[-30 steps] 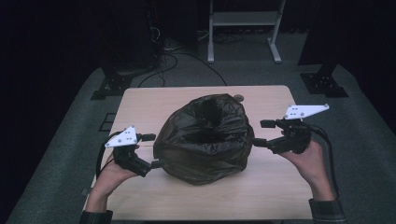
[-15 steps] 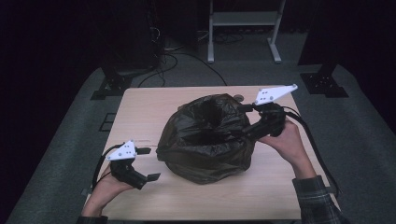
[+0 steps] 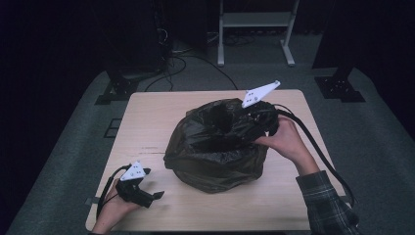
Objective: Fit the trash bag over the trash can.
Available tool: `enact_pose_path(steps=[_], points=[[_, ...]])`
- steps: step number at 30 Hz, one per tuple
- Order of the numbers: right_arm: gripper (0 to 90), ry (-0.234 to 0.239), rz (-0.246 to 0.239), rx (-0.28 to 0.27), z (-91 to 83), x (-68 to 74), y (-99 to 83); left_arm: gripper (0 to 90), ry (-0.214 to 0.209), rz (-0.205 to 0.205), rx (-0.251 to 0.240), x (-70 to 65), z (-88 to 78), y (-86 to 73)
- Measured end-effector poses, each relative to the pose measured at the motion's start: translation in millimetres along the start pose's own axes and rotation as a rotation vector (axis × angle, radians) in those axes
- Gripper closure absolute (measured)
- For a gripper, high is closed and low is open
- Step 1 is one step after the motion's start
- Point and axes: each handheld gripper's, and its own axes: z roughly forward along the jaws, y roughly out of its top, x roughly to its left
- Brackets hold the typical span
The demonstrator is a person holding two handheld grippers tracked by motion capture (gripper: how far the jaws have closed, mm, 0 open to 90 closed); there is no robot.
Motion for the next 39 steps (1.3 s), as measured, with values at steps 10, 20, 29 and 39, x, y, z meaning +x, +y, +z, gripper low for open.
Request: enact_pose_path(steps=[10,20,29,39], points=[[11.1,0.013,-0.024,0.236,22.0,-2.5,2.1,0.0,-0.004,0.012,0.086,-1.4,13.9,-8.1],[12.2,0.013,-0.043,0.444,41.7,-1.2,3.2,0.0,0.001,0.022,0.074,-2.4,15.7,-9.0],[12.0,-0.007,-0.054,0.572,53.2,-1.0,6.2,0.0,-0.001,0.024,0.05,-2.3,16.0,-11.4],[11.4,0.015,-0.061,0.403,39.7,3.5,24.9,0.0,-0.001,0.024,0.05,-2.4,16.0,-11.4]])
